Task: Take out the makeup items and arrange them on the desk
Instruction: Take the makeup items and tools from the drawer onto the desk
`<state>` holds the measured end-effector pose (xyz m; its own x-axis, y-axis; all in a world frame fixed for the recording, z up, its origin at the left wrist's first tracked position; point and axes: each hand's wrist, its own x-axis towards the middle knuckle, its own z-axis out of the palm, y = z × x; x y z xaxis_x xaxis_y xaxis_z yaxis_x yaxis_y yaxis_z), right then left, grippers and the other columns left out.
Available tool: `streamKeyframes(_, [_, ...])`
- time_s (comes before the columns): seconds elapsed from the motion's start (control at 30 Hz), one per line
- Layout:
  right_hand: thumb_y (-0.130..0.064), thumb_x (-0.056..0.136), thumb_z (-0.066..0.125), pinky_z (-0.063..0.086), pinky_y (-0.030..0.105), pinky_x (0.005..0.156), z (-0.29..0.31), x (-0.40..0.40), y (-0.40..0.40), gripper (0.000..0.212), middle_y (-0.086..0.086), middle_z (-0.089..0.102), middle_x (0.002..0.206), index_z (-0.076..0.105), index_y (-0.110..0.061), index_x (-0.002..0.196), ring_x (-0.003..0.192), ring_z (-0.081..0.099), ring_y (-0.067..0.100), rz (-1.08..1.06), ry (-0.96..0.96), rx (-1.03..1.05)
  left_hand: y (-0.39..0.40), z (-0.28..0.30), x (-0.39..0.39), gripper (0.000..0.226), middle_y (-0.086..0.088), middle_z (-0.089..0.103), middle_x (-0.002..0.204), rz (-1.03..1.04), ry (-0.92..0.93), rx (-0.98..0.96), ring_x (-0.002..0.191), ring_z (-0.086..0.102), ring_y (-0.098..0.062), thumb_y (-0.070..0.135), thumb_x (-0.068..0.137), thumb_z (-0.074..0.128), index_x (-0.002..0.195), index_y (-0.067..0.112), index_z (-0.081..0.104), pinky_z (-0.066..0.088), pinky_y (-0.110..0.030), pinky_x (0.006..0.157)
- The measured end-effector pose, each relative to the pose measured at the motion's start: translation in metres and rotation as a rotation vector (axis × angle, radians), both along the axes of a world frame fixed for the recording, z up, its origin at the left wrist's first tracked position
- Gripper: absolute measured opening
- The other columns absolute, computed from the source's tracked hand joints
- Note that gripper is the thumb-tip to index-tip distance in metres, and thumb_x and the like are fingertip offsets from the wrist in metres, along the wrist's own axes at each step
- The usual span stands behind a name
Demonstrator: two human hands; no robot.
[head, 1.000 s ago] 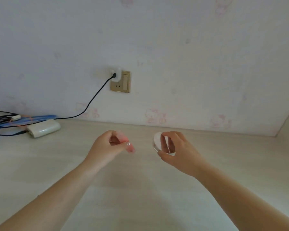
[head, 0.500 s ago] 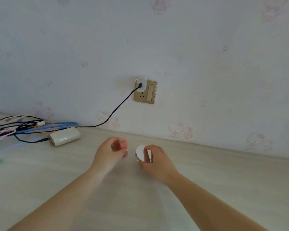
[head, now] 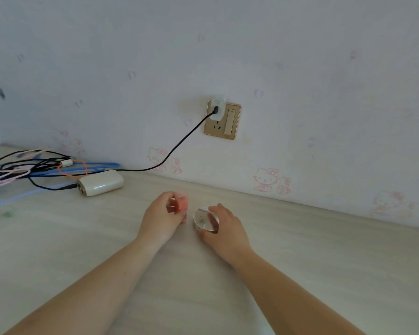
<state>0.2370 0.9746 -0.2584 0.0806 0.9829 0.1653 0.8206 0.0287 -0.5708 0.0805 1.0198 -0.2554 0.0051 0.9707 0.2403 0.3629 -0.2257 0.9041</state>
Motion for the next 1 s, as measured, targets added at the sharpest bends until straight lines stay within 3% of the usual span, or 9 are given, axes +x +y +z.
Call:
streamKeyframes(0.1, [-0.044,0.084,0.061,0.025,0.028,0.11,-0.003,-0.001,0.003,0.067,-0.005,0.022,0.156,0.033,-0.029,0.143,0.138,0.031,0.019,-0.019,-0.012,-0.018,0.005,-0.006,0.0,0.042,-0.001,0.067,0.096,0.013,0.016,-0.018,0.083,0.069,-0.017,0.002,0.077,0.069,0.087,0.04,0.052,0.055,-0.039,0.084])
streamKeyframes(0.3, [-0.039,0.081,0.067,0.019,0.029,0.117,0.001,0.006,-0.005,0.083,-0.01,0.007,0.158,0.021,-0.027,0.148,0.145,0.011,0.014,-0.023,0.189,0.056,-0.004,0.007,0.0,0.07,0.002,0.047,0.117,0.113,-0.003,-0.027,0.108,0.05,-0.012,0.012,0.074,0.075,0.135,0.018,0.042,0.037,-0.025,0.091])
streamKeyframes(0.37, [-0.032,0.083,0.068,0.02,0.022,0.112,0.009,0.013,-0.016,0.074,-0.012,0.022,0.154,0.028,-0.029,0.145,0.142,0.021,0.008,-0.047,0.297,0.122,-0.015,0.023,-0.001,0.062,0.002,0.047,0.117,0.146,-0.072,0.064,0.107,0.049,-0.012,0.014,0.077,0.073,0.131,0.019,0.044,0.038,-0.023,0.091])
streamKeyframes(0.5, [-0.032,0.083,0.069,0.036,0.02,0.099,0.03,0.025,-0.045,0.056,-0.016,0.057,0.122,0.043,-0.033,0.133,0.12,0.048,-0.001,-0.087,0.452,0.232,-0.048,0.059,0.007,0.039,0.006,0.057,0.102,0.026,-0.17,0.145,0.097,0.054,-0.01,0.008,0.08,0.07,0.107,0.026,0.049,0.044,-0.008,0.066])
streamKeyframes(0.63, [-0.029,0.083,0.069,0.043,0.019,0.092,0.053,0.047,-0.095,0.032,-0.016,0.064,0.108,0.058,-0.031,0.113,0.105,0.056,-0.003,-0.115,0.483,0.32,-0.098,0.08,0.04,0.029,0.013,0.065,0.091,-0.22,-0.134,0.108,0.087,0.061,-0.006,0.022,0.073,0.074,0.091,0.038,0.057,0.047,-0.037,0.095])
streamKeyframes(0.67, [-0.027,0.083,0.069,0.043,0.019,0.089,0.057,0.057,-0.111,0.029,-0.017,0.065,0.104,0.059,-0.033,0.109,0.101,0.058,-0.003,-0.12,0.479,0.347,-0.112,0.083,0.053,0.026,0.015,0.066,0.089,-0.259,-0.122,0.11,0.084,0.063,-0.005,0.029,0.07,0.073,0.09,0.038,0.06,0.044,-0.033,0.099])
streamKeyframes(0.77, [-0.022,0.083,0.069,0.045,0.018,0.085,0.068,0.088,-0.158,0.028,-0.018,0.066,0.094,0.056,-0.039,0.101,0.087,0.062,-0.004,-0.13,0.455,0.399,-0.15,0.088,0.088,0.019,0.01,0.065,0.088,-0.37,-0.134,0.126,0.078,0.06,-0.004,0.012,0.079,0.071,0.089,0.025,0.061,0.04,-0.006,0.08])
streamKeyframes(0.87, [-0.018,0.082,0.07,0.047,0.017,0.084,0.071,0.129,-0.225,0.034,-0.016,0.067,0.089,0.055,-0.045,0.096,0.081,0.064,-0.003,-0.182,0.365,0.433,-0.193,0.085,0.128,0.026,0.009,0.065,0.084,-0.543,-0.143,0.128,0.072,0.06,-0.001,0.003,0.079,0.07,0.082,0.027,0.06,0.048,-0.022,0.076])
streamKeyframes(1.0, [-0.016,0.08,0.072,0.051,0.021,0.087,0.063,0.181,-0.329,0.029,-0.018,0.067,0.088,0.061,-0.04,0.093,0.083,0.066,-0.001,-0.295,0.208,0.38,-0.251,0.067,0.185,0.021,0.009,0.066,0.083,-0.794,-0.11,0.086,0.07,0.06,-0.001,0.016,0.069,0.073,0.082,0.028,0.061,0.05,-0.022,0.076])
